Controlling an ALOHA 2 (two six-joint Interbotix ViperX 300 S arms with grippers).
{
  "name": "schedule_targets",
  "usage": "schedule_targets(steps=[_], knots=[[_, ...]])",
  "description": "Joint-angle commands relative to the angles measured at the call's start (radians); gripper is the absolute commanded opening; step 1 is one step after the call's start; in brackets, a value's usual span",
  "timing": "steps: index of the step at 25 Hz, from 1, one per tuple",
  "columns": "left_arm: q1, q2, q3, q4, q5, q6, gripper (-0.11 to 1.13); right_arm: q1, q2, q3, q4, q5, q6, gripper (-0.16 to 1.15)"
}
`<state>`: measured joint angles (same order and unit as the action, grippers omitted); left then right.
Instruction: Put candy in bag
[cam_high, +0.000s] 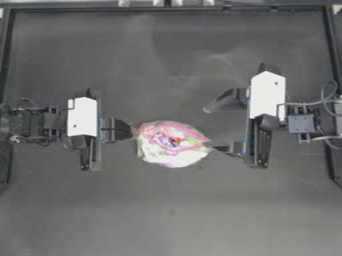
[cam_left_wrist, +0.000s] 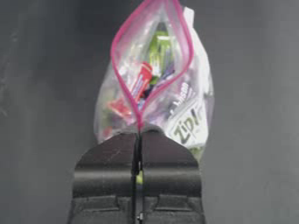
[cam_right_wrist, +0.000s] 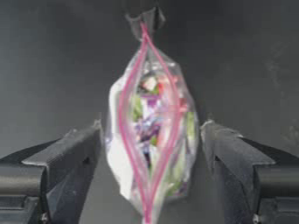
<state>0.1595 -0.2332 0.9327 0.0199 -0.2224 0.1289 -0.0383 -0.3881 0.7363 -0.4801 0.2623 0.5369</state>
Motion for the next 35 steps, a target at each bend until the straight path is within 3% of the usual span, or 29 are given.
schedule_targets(steps=[1, 6, 8, 12, 18, 27, 35], knots=[[-0.006, -0.011, -0.012, -0.002, -0.003, 0.000, 0.37, 0.002, -0.017, -0.009, 0.008, -0.011, 0.000, 0.97], [-0.008, 0.011, -0.021, -0.002, -0.009, -0.003, 0.96, 0.002, -0.017, -0.005, 0.008, -0.021, 0.000, 0.97], [-0.008, 0.017, -0.026, -0.002, -0.012, -0.003, 1.07, 0.000, -0.017, -0.003, 0.011, -0.026, 0.000, 0.97], [-0.008, 0.020, -0.032, -0.002, -0.012, -0.003, 1.00, 0.002, -0.017, 0.003, 0.011, -0.029, 0.000, 0.97], [-0.006, -0.014, -0.031, -0.002, 0.002, -0.003, 1.02, 0.000, -0.017, 0.003, 0.003, -0.029, -0.002, 0.97], [0.009, -0.172, -0.023, -0.002, 0.124, -0.003, 1.01, -0.008, -0.049, 0.014, -0.009, -0.029, -0.003, 0.97], [0.009, -0.347, 0.015, -0.003, 0.160, -0.005, 1.00, -0.032, -0.126, 0.069, -0.025, -0.048, -0.002, 0.97]])
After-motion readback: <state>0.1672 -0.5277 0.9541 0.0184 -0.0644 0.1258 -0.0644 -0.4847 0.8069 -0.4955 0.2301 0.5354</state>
